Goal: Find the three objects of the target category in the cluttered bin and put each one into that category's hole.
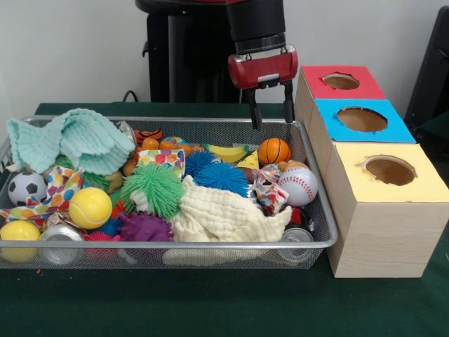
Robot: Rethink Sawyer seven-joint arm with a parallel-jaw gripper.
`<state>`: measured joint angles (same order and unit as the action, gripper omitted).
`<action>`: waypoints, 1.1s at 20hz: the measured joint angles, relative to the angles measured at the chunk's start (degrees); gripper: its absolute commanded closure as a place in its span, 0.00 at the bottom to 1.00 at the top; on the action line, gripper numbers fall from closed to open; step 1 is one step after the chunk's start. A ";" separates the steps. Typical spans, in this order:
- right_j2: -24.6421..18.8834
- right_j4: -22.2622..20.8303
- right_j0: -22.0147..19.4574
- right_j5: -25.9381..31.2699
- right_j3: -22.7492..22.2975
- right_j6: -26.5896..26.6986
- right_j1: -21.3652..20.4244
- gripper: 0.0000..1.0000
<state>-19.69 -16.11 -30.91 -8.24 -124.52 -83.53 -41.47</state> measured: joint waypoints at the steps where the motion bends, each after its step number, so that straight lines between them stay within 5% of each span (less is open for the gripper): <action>1: 0.00 0.00 0.01 0.00 0.21 0.00 0.12 0.00; 22: 4.22 -1.14 4.34 -2.56 6.36 0.00 10.45 0.00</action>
<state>-15.47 -17.25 -26.57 -10.80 -118.16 -83.53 -31.02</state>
